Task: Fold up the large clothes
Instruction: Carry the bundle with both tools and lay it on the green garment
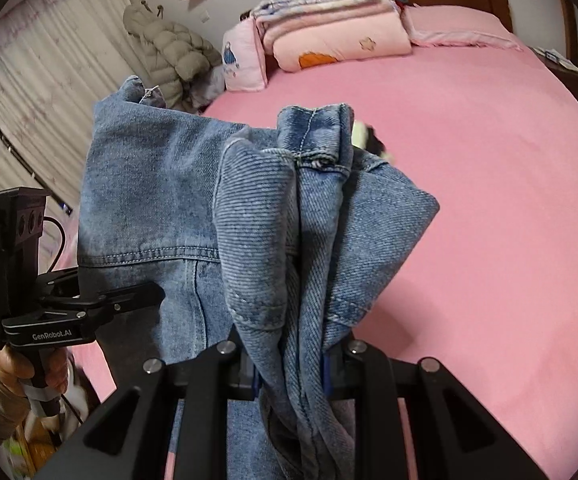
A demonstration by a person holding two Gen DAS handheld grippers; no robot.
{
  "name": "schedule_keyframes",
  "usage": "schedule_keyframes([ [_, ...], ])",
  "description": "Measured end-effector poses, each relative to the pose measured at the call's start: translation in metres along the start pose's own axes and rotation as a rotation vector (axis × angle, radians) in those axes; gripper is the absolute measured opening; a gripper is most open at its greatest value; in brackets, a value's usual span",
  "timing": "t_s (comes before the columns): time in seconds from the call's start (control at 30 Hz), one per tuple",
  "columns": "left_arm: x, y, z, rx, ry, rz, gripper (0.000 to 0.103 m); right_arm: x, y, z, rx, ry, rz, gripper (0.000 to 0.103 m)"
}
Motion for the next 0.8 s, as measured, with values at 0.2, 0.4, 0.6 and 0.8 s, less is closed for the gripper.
schedule_keyframes([
  [0.2, 0.091, 0.04, 0.069, -0.021, 0.063, -0.01, 0.054, 0.096, 0.065, 0.005, -0.003, 0.036, -0.025, 0.02],
  [0.4, 0.172, 0.112, 0.128, -0.012, 0.056, 0.036, 0.055, 0.169, 0.156, -0.017, -0.038, 0.103, 0.006, 0.021],
  [0.6, 0.216, 0.195, 0.151, 0.044, 0.045, 0.084, 0.059, 0.195, 0.237, -0.053, -0.09, 0.177, 0.06, 0.021],
  [0.8, 0.217, 0.257, 0.145, 0.184, 0.005, 0.073, 0.097, 0.188, 0.29, -0.095, -0.231, 0.215, 0.137, 0.04],
])
Point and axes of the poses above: each gripper's, at about its wrist camera, not at the fingertips, and y roughly the way its jaws point, z to its left, x to its top, the point moved 4 cm from there along y, roughly the way its jaws point, and after that the axes turned 2 degrees about z, right-handed, at the moved point
